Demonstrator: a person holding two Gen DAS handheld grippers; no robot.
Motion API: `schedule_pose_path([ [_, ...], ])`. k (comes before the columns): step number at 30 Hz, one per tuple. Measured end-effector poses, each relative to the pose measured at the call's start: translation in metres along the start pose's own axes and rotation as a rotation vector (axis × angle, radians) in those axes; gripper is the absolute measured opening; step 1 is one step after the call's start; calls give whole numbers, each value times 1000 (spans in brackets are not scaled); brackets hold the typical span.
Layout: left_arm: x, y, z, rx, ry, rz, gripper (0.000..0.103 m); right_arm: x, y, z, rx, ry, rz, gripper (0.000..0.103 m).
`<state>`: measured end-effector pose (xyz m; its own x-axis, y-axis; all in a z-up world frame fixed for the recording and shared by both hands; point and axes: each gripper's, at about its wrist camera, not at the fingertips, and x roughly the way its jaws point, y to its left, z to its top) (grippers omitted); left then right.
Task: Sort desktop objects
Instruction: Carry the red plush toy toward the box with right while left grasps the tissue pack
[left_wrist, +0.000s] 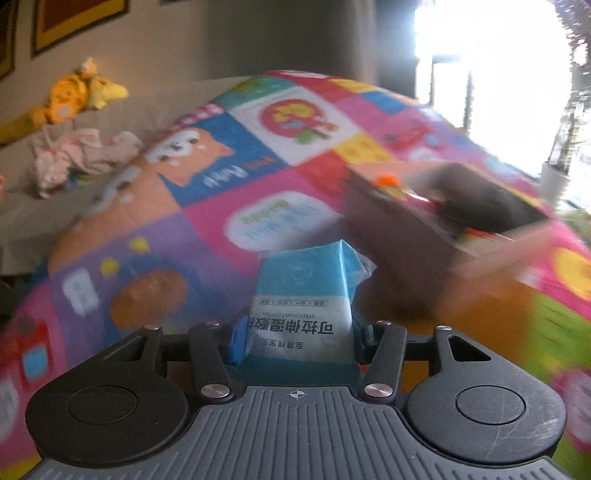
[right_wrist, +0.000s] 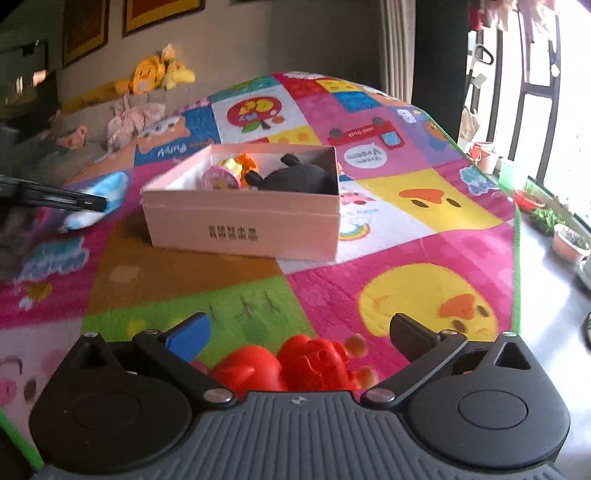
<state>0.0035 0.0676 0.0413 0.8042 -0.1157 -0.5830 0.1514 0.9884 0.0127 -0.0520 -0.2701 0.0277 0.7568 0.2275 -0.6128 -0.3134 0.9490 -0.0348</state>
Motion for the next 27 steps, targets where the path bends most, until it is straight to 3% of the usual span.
schedule_pose_path([
  [4, -23, -29, -26, -9, 35, -103, 61, 2, 2, -8, -9, 87, 36, 103],
  [6, -31, -43, -35, -1, 24, -131, 66, 2, 8, -12, -19, 100, 48, 93],
  [7, -33, -47, -38, 3, 17, -139, 69, 4, 11, -13, -18, 115, 69, 80],
  [10, -38, -55, -41, -21, 20, -188, 78, 9, 23, -9, -23, 121, 116, 75],
  [15, -43, -65, -46, -9, 33, -244, 88, 14, 53, 3, -82, 91, 220, 75],
  [18, -48, -72, -50, 6, 42, -299, 93, 13, 66, 6, -138, 58, 226, 77],
  [20, -51, -76, -52, 23, 41, -312, 95, 10, 68, 7, -154, 38, 214, 89],
  [23, -49, -80, -53, 36, 40, -295, 96, 2, 58, 7, -134, 23, 200, 97],
  [27, -39, -78, -54, 16, 36, -217, 97, -5, 29, 19, -19, 6, 237, 101],
])
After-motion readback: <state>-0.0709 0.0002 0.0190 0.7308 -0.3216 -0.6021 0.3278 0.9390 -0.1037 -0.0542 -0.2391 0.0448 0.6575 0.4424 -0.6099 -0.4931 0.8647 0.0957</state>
